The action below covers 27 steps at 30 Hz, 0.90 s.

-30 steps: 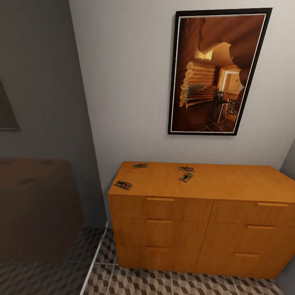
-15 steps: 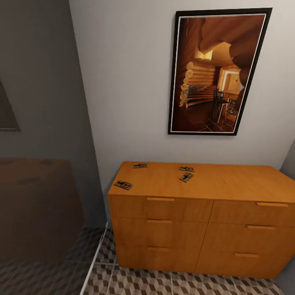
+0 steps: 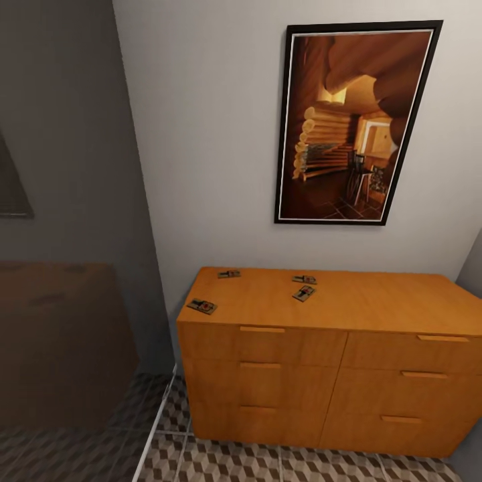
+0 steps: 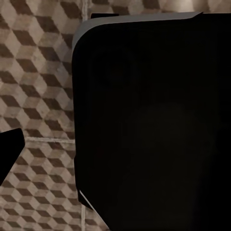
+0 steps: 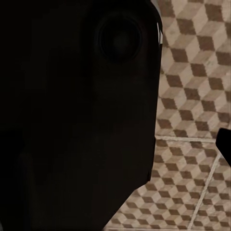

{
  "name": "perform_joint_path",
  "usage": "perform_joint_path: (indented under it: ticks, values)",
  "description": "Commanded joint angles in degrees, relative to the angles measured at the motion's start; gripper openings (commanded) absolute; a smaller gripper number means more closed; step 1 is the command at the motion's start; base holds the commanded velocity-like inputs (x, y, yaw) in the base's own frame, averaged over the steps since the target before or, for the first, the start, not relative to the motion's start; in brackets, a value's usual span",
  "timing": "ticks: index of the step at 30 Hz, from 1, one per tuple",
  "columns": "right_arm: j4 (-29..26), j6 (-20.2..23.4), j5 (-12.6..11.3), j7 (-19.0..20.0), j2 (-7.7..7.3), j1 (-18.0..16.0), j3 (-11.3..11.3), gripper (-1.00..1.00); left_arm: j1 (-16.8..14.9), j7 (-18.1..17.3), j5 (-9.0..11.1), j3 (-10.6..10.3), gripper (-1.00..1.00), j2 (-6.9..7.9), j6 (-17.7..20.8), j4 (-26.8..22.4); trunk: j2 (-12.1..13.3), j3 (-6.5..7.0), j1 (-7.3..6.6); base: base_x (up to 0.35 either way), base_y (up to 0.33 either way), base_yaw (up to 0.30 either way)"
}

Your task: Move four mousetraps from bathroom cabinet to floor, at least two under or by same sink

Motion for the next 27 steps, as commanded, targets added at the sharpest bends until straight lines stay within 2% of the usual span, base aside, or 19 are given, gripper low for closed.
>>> perform_joint_path:
  ticks: [1,27]
  values:
    - [0.0,-0.08,0.04,-0.07,0.0,-0.01,0.03,1.0,-0.01,0.01,0.04,0.01,1.0,0.0,-0.16,0.01,0.39,0.15,-0.23,0.0,0.0,0.0]
    - [0.01,-0.08,0.04,-0.07,0.0,0.0,0.03,1.0,-0.01,0.0,0.04,0.01,1.0,0.0,-0.07,0.01,10.82,4.81,-5.94,0.0,0.0,0.0]
